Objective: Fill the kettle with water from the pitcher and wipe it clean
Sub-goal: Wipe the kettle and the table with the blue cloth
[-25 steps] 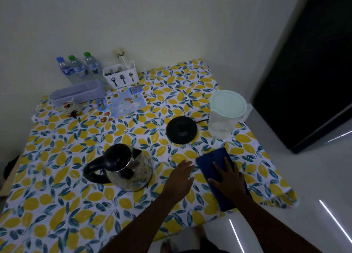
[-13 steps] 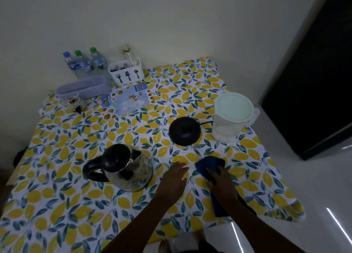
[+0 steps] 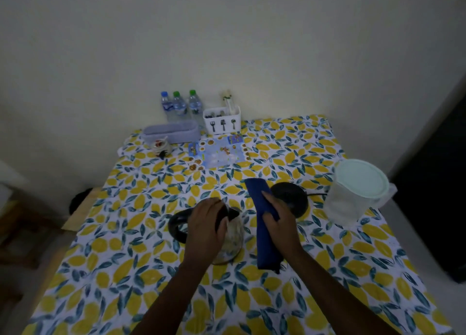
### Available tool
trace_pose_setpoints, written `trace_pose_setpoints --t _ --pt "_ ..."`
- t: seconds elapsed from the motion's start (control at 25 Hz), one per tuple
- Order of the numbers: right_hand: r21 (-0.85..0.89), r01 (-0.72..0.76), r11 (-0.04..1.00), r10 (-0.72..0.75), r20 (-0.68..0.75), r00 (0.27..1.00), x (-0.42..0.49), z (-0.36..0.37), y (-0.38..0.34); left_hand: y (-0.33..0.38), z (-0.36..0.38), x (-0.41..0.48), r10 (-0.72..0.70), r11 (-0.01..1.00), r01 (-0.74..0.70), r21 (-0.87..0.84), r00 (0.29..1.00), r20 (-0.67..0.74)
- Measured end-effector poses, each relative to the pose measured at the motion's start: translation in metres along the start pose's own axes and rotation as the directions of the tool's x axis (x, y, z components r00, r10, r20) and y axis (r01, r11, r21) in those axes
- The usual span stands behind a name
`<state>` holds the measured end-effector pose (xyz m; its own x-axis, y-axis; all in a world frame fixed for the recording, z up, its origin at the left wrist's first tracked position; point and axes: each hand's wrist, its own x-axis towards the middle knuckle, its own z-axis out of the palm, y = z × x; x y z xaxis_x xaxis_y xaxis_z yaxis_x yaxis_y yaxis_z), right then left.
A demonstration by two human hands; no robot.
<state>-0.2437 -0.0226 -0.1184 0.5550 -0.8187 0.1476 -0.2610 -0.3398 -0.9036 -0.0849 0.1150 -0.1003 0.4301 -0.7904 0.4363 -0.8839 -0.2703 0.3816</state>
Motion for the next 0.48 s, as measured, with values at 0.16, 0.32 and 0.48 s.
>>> trace_pose_setpoints --t 0.16,0.32,0.48 --pt "-0.07 0.139 0.988 -0.132 0.103 0.986 0.022 0.054 -0.039 -0.052 -0.014 -0.008 -0.284 0.958 0.273 0.086 0.943 0.171" --pt "-0.302 0.159 0.94 -0.081 0.254 0.964 0.047 0.095 -0.052 -0.068 -0.023 -0.012 -0.332 0.902 0.398 -0.169 0.887 0.32" --pt "-0.419 0.156 0.895 -0.001 0.348 0.938 0.06 0.099 -0.056 -0.071 -0.031 -0.007 -0.314 0.854 0.418 -0.311 0.889 0.334"
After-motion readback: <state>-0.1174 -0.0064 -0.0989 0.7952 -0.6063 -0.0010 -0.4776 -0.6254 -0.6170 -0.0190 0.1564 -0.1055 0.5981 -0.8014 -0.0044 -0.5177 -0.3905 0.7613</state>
